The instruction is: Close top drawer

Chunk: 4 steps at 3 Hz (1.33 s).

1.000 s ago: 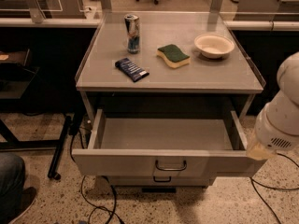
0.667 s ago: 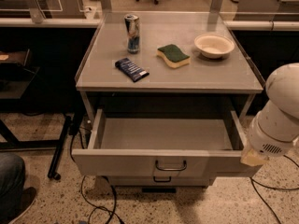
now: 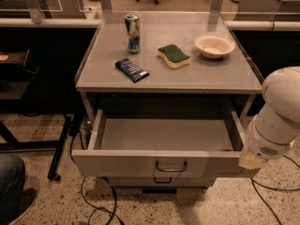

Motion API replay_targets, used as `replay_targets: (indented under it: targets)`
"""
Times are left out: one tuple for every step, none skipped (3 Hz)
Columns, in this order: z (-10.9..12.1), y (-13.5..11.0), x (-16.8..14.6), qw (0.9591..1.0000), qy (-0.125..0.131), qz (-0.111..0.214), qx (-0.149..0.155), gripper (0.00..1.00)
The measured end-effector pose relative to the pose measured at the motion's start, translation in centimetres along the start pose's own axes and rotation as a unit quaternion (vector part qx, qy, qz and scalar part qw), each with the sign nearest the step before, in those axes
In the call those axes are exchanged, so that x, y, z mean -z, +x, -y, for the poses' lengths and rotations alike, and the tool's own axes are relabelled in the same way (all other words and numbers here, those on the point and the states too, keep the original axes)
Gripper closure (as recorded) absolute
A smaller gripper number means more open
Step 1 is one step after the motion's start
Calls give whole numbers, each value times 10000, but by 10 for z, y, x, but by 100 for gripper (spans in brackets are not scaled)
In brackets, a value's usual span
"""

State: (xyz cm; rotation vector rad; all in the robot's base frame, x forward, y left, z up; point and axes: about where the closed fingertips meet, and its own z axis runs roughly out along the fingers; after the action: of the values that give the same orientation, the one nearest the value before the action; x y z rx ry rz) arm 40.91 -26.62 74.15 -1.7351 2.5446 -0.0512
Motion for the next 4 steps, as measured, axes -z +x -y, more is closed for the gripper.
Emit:
replay_targets:
  targets:
    - [5,1,-14,9999,19,-88,-102,100]
    - [17,0,-28,9995,67,-175,-242,100]
    - [24,-3,-44,9991,62,-266,-335,100]
    - [22,-3,-54,9987,-39,-341,-383,100]
